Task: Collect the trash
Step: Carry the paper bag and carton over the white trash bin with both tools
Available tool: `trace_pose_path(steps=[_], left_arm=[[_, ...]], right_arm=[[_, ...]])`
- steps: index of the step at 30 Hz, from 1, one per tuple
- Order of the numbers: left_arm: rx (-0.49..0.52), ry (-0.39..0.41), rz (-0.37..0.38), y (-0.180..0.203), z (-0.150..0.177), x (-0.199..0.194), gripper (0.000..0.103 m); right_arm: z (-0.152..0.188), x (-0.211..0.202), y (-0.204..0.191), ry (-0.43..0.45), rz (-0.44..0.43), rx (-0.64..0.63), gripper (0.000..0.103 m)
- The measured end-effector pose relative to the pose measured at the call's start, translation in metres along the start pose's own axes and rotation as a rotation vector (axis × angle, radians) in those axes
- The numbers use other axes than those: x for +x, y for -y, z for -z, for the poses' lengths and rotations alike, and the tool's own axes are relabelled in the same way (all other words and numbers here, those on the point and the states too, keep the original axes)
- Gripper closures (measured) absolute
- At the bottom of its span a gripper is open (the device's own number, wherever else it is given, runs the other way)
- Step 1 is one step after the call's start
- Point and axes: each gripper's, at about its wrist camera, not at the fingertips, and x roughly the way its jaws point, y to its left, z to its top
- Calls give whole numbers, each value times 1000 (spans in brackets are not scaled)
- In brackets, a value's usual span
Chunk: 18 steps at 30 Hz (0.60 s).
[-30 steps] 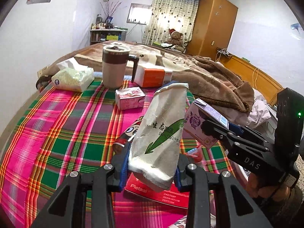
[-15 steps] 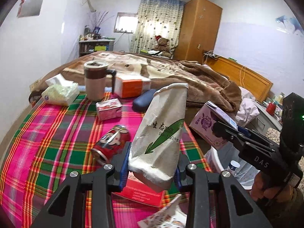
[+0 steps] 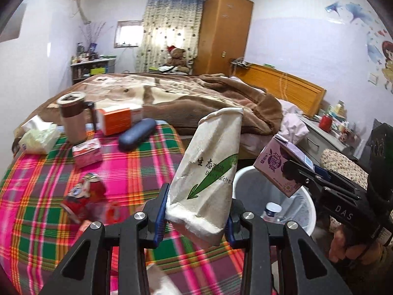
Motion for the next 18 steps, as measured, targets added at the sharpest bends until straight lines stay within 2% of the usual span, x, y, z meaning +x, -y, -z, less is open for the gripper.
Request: trace_pose_path(steps=[7,11,18], left_arm=[[48,-17,62,42,-2,23,65],[74,-55,108,65,1,42,65],[113,-123,150,97,14,76,65]], right_arm=[[8,-10,31,-5,95,42,55],[16,-14,45,-21,162,53,55],[31,-18,71,-58,227,91,55]])
